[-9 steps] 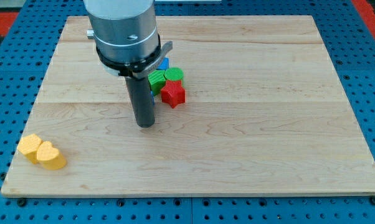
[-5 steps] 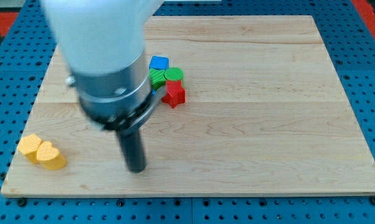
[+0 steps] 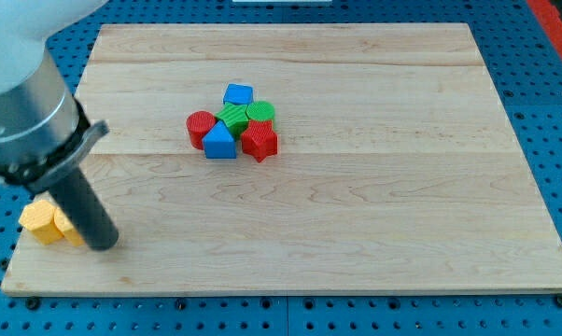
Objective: Push the yellow hexagon into the group of blocks
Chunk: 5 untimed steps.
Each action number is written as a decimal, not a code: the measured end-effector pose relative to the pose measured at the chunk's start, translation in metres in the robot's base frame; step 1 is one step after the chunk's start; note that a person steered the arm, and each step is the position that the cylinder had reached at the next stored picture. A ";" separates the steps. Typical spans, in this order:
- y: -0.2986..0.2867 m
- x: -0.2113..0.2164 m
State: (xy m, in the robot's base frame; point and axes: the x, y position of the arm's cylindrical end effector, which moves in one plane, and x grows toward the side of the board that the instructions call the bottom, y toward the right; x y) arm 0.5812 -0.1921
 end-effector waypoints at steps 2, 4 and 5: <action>-0.070 0.006; -0.071 -0.045; -0.071 -0.074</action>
State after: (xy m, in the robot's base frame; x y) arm 0.5073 -0.2627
